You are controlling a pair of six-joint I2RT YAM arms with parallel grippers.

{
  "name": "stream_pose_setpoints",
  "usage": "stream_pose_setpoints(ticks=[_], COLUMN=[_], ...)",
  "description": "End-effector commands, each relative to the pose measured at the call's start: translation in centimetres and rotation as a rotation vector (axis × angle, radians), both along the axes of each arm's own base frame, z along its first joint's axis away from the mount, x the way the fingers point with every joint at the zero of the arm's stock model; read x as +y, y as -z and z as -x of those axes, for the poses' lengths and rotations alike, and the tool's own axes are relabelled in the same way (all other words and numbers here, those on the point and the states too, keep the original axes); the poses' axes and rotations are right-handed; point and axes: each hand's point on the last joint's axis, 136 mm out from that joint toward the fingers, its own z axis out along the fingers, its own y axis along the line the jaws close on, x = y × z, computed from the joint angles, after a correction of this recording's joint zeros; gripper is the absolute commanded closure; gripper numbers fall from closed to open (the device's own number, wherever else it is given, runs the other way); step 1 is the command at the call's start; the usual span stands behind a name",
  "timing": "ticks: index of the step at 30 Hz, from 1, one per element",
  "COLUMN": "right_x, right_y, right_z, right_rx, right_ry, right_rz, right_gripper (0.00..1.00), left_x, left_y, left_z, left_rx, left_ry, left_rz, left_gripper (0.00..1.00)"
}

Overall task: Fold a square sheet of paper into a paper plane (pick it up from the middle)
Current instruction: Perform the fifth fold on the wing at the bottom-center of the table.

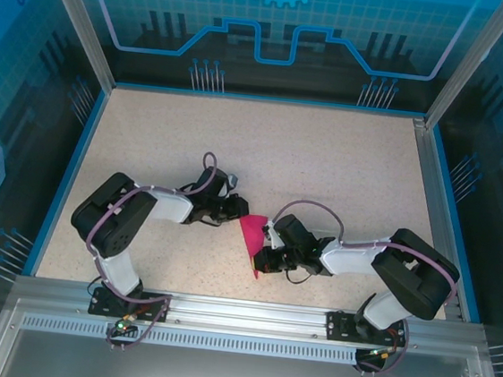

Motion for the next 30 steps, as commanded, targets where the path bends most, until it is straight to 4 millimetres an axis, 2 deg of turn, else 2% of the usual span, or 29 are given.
stream_pose_setpoints(ticks=[1, 4, 7, 11, 13, 15, 18, 20, 23, 27, 30], right_x=[-4.7, -4.1, -2.8, -0.9, -1.6, -3.8, -8.1, -9.5, -9.6, -8.5, -7.9], right_y=[5.0, 4.3, 2.8, -2.4, -5.3, -6.7, -6.3, -6.2, -6.3, -6.1, -5.5], right_z=[3.6, 3.0, 2.0, -0.2, -1.5, -2.6, -3.9, -4.3, -4.4, -4.3, -4.2], right_rx=[0.14, 0.121, 0.081, -0.064, -0.164, -0.222, -0.212, -0.191, -0.167, -0.143, -0.12], right_ry=[-0.011, -0.008, -0.007, 0.001, 0.043, 0.122, 0.253, 0.288, 0.266, 0.218, 0.197], right_rz=[0.244, 0.227, 0.169, 0.051, 0.027, 0.039, 0.063, 0.035, -0.019, -0.063, -0.072], right_gripper=[0.94, 0.93, 0.92, 0.85, 0.77, 0.68, 0.61, 0.56, 0.49, 0.47, 0.45], left_x=[1.3, 2.3, 2.8, 3.0, 3.4, 3.7, 2.9, 1.9, 0.5, -0.8, -0.6], left_y=[-1.1, -3.0, -5.3, -8.2, -8.9, -9.3, -9.1, -8.5, -7.3, -5.5, -4.6], left_z=[-2.0, -3.1, -3.5, -1.8, -0.1, 1.8, 4.3, 5.6, 7.0, 7.9, 8.3], left_rx=[-0.038, -0.063, -0.085, -0.089, -0.084, -0.067, -0.037, -0.015, 0.027, 0.079, 0.1], left_ry=[-0.008, -0.034, -0.045, -0.071, -0.1, -0.117, -0.107, -0.088, -0.059, -0.021, -0.024], left_rz=[-0.035, -0.044, -0.04, -0.044, -0.098, -0.177, -0.257, -0.303, -0.39, -0.488, -0.548], left_gripper=[0.78, 0.76, 0.71, 0.55, 0.43, 0.36, 0.23, 0.22, 0.21, 0.23, 0.27])
